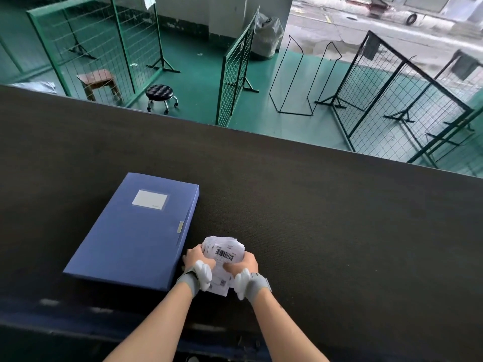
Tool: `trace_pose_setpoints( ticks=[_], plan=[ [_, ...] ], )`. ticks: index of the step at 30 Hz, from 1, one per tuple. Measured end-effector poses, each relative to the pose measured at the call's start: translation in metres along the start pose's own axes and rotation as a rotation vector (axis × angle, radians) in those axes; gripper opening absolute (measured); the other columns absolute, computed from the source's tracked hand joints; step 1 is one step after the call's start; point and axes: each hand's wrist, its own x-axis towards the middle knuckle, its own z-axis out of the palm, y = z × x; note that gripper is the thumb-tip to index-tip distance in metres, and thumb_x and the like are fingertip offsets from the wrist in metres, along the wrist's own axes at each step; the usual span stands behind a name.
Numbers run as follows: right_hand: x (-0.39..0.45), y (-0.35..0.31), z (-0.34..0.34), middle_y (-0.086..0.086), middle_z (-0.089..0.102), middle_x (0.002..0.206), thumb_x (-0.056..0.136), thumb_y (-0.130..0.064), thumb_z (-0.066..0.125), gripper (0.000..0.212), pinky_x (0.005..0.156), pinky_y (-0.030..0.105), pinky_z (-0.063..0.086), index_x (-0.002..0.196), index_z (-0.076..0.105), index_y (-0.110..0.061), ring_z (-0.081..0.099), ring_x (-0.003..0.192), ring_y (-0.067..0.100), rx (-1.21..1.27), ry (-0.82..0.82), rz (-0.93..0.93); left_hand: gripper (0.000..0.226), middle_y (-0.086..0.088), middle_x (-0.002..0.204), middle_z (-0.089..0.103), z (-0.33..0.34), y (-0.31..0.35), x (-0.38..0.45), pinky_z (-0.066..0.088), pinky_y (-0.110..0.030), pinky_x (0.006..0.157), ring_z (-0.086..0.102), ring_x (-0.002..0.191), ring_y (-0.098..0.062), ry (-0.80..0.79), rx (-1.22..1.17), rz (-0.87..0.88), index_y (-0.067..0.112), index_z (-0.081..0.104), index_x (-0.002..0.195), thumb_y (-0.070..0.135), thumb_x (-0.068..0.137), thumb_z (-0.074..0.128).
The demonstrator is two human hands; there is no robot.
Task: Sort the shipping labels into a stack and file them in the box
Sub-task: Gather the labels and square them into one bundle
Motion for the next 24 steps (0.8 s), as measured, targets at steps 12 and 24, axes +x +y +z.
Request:
trace_pose_setpoints(
  ticks=[12, 24],
  plan=[
    [-0.004, -0.033, -0.011, 0.012, 0.065, 0.104, 0.073, 0.008, 0.074, 0.051, 0.065, 0.025, 0.058, 0.113, 0.047, -0.009, 0.07, 0.091, 0.018, 0.27, -0.011, -0.276, 0.045, -0.002, 0.093, 0.061, -0.024, 0.032, -0.012, 0.052, -0.032, 0.075, 0.06, 0.094, -0.02, -0.014, -0.424, 0.175, 0.015, 0.053, 0.106, -0.014, 0.072, 0.059],
    [0.0, -0.021, -0.033, 0.008, 0.06, 0.084, 0.067, 0.02, 0.056, 0.044, 0.056, 0.02, 0.05, 0.105, 0.057, -0.003, 0.062, 0.066, 0.01, 0.138, 0.025, -0.403, 0.045, -0.004, 0.092, 0.061, 0.01, 0.031, -0.008, 0.049, -0.022, 0.069, 0.061, 0.092, -0.019, -0.006, -0.434, 0.164, 0.016, 0.054, 0.094, -0.021, 0.069, 0.05]
  ],
)
